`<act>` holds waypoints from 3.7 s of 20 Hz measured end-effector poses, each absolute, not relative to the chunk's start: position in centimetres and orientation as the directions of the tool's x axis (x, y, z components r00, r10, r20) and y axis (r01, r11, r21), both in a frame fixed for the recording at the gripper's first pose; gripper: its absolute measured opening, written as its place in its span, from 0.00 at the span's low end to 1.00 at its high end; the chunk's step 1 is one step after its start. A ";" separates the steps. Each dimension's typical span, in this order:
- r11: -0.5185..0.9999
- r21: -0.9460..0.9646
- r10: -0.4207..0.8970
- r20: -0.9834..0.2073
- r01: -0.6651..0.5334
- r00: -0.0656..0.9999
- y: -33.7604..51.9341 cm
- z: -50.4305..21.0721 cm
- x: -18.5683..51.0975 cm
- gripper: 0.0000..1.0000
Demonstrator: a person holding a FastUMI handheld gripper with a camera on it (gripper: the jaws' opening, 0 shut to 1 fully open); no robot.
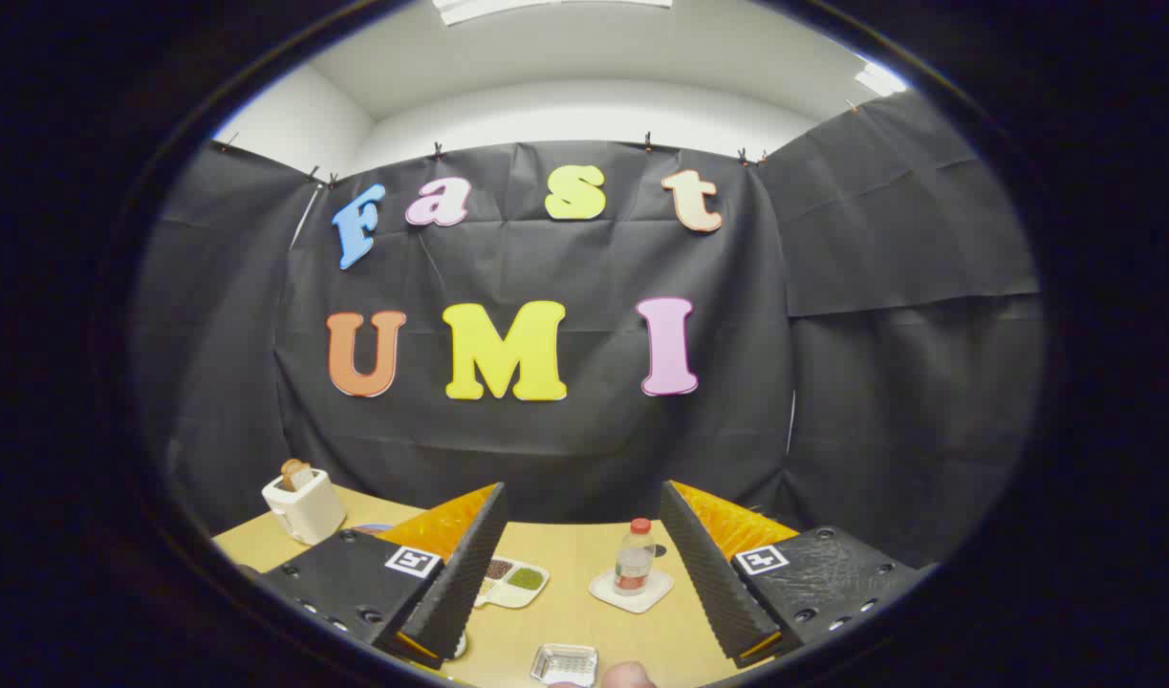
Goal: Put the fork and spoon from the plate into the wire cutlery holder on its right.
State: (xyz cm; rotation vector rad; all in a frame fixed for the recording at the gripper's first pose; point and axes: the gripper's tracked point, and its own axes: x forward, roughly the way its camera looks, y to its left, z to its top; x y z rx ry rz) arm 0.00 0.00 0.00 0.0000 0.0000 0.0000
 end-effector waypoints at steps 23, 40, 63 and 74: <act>0.999 0.007 0.039 -0.070 -0.039 0.997 2.4 -0.6 0.7 0.96; 0.944 -0.019 0.249 -0.616 -0.330 0.747 15.0 -14.4 -0.5 0.96; 0.951 0.053 0.101 -0.985 -0.306 0.142 18.8 -37.2 -7.8 0.82; 0.974 0.094 0.118 -0.987 -0.205 0.108 19.2 -38.4 -7.8 0.04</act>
